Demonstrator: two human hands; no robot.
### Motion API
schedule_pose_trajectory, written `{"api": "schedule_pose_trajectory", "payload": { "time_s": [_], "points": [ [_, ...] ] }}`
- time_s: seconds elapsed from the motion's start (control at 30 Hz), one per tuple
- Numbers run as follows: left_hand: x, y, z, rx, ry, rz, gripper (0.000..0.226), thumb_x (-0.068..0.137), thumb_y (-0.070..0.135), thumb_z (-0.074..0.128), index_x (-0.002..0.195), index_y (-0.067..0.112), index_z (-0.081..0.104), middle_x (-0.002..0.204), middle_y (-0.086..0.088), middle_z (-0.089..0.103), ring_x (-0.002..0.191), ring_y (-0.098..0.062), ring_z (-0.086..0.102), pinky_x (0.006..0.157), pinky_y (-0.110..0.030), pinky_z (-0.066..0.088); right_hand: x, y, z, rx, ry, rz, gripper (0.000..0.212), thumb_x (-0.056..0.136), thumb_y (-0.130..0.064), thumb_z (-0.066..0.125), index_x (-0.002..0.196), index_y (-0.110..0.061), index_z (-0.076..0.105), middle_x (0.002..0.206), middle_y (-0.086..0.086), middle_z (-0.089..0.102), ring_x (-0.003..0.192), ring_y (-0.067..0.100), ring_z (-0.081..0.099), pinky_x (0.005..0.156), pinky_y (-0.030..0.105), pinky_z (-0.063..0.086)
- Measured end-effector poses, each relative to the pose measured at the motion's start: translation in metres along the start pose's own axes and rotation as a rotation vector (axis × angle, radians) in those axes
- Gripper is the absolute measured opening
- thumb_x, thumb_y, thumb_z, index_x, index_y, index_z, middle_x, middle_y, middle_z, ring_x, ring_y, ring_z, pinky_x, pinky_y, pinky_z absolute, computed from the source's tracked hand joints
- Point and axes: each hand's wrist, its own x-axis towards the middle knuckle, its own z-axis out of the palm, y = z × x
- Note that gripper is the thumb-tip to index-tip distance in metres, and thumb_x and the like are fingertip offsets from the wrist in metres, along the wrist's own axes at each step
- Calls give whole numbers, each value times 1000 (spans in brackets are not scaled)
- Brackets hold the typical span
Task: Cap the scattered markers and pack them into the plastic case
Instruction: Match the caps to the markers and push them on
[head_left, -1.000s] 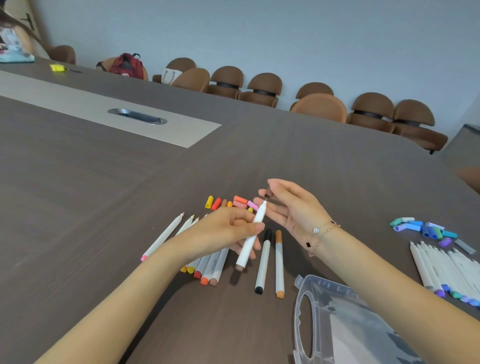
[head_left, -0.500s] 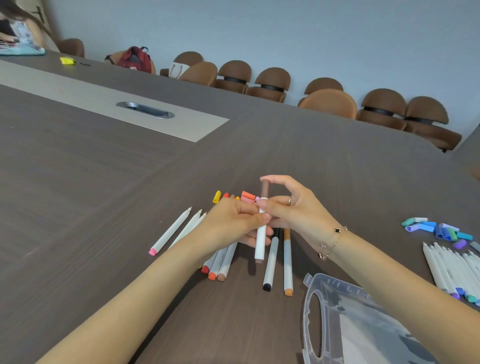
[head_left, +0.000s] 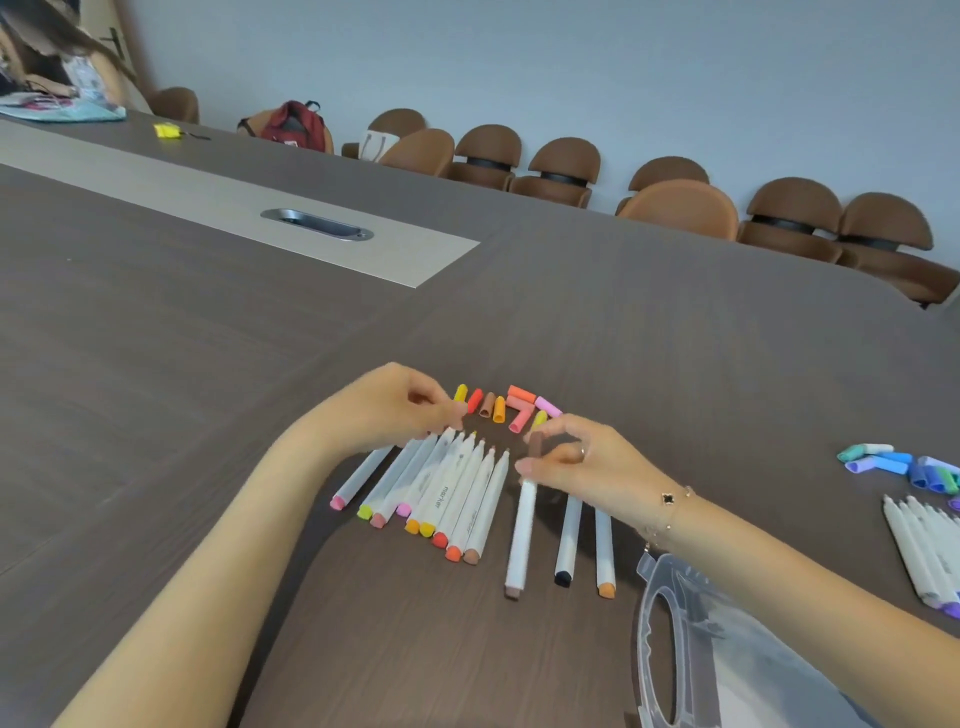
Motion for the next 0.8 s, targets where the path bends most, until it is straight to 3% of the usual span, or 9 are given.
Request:
{"api": "schedule_pose_trajectory", "payload": {
  "time_s": [0.1,0.23,0.33,0.5,0.63,0.73,0.8],
  "points": [
    [-3,6,12,-1,-55,41,16,85,40,66,80,25,70,76,8,63,71,-6,55,59,-15,41,1,8,3,-200,28,12,24,83,-39,67,102,-27,60,89,-8,67,87,6,60,78,18,42],
    [-4,17,48,212,-72,54,21,82,39,69,84,18,68,83,5,63,71,-7,54,62,-18,43,1,13,1,-444,121,-8,47,87,-42,61,129,-25,49,118,-5,53,98,4,47,81,16,38],
    [-2,19,65,329,-39,33,28,84,39,65,88,11,67,84,-2,66,78,-13,59,67,-23,45,7,13,-6,-486,144,-51,39,92,-36,56,128,-24,52,123,-4,51,96,3,46,80,14,39],
    [-8,28,81,447,83,46,27,93,34,51,72,16,46,67,3,46,69,-13,51,60,-22,40,41,11,-18,-539,189,-129,25,92,-29,57,116,-22,63,115,-4,56,81,5,49,65,7,37],
    [-5,28,79,323,78,-18,40,87,33,54,57,16,36,54,2,37,47,-9,36,45,-19,28,82,4,-16,-525,127,-186,29,89,-40,59,110,-22,69,119,-5,60,98,3,48,81,21,42],
    [4,16,48,127,14,-100,44,83,36,57,52,16,32,49,2,27,44,-13,27,46,-22,25,101,-3,-8,-452,22,-193,40,87,-40,63,118,-16,66,117,-1,63,96,4,51,83,19,38],
    [8,6,26,15,18,-136,45,85,39,55,52,18,34,50,1,27,46,-14,25,47,-25,23,109,-3,1,-475,-5,-177,39,84,-42,65,113,-16,69,108,1,68,89,7,59,83,22,44]
  ]
}}
